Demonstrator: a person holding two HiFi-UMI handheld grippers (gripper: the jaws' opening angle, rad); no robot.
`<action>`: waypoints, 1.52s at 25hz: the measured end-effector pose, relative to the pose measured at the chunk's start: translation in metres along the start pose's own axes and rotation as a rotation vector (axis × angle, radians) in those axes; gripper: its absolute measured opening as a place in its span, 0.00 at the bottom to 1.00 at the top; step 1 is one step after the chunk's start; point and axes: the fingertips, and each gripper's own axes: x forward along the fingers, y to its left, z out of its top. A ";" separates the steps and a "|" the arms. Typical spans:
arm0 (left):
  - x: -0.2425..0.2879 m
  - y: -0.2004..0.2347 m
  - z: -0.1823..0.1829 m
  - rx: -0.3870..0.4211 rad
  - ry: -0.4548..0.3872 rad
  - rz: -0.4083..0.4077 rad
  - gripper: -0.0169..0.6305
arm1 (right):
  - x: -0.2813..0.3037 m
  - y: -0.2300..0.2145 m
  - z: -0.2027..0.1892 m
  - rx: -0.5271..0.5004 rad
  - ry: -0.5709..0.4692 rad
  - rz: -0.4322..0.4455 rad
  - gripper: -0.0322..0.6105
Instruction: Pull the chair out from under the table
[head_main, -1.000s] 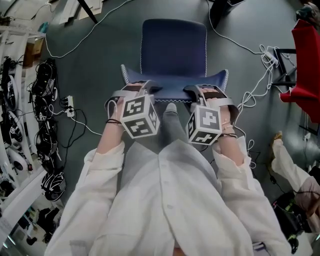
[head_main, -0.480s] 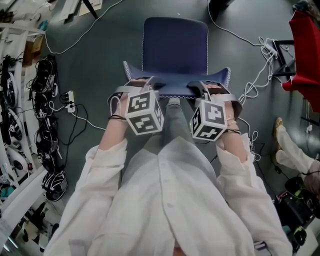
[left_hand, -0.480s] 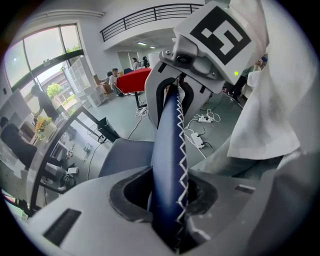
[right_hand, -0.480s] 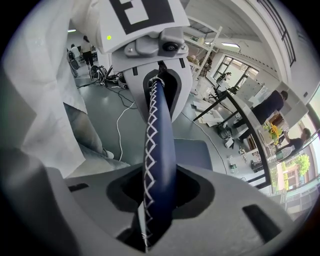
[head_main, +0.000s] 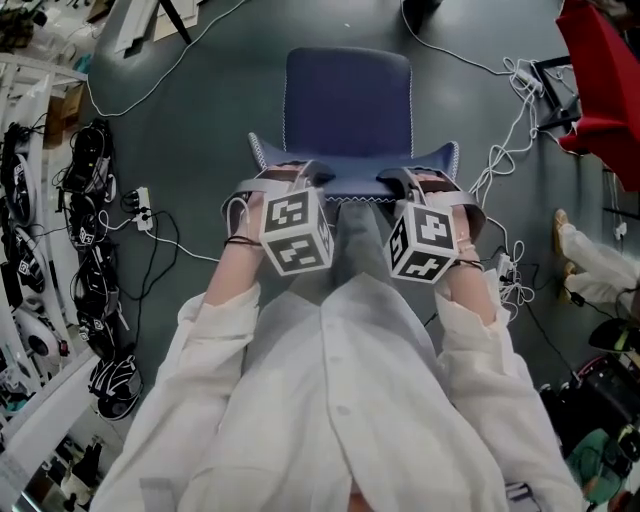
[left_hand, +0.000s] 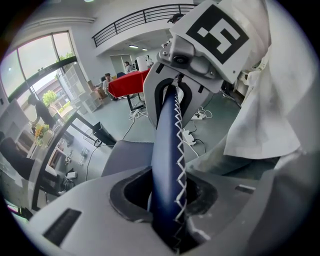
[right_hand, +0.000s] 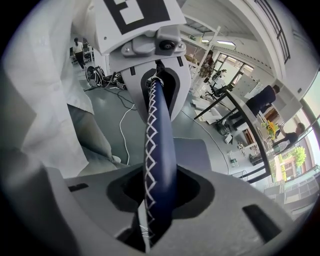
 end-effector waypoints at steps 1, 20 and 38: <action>-0.001 -0.009 0.001 0.006 -0.001 -0.005 0.21 | -0.003 0.009 0.000 0.009 0.002 0.001 0.22; -0.017 -0.128 0.007 0.009 0.009 -0.048 0.21 | -0.037 0.120 -0.005 0.039 0.015 0.037 0.22; -0.021 -0.240 0.032 -0.031 0.066 -0.053 0.21 | -0.074 0.223 -0.030 -0.017 -0.005 0.096 0.22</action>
